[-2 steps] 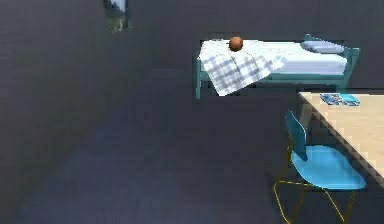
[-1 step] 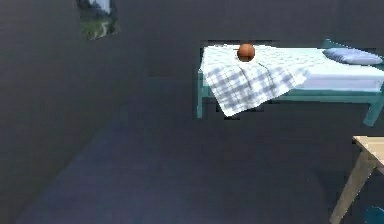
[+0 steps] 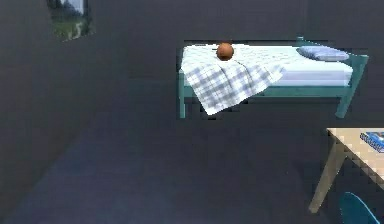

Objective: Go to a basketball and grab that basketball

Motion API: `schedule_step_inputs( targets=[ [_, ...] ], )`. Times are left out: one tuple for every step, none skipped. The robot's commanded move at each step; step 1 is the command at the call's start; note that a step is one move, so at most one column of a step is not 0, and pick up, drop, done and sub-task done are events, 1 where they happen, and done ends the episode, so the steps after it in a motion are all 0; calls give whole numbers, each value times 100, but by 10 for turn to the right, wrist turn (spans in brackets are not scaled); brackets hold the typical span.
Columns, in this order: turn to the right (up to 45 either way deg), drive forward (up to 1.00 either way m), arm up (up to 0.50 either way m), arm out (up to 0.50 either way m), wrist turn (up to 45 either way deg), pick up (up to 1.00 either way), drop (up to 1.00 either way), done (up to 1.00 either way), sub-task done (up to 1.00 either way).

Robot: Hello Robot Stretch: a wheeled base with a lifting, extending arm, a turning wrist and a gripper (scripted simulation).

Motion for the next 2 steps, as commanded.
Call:
schedule_step_inputs(
  targets=[
    [0, 85, 0, 0, 0, 0, 0, 0, 0],
    [210, 0, 0, 0, 0, 0, 0, 0, 0]
  ],
)
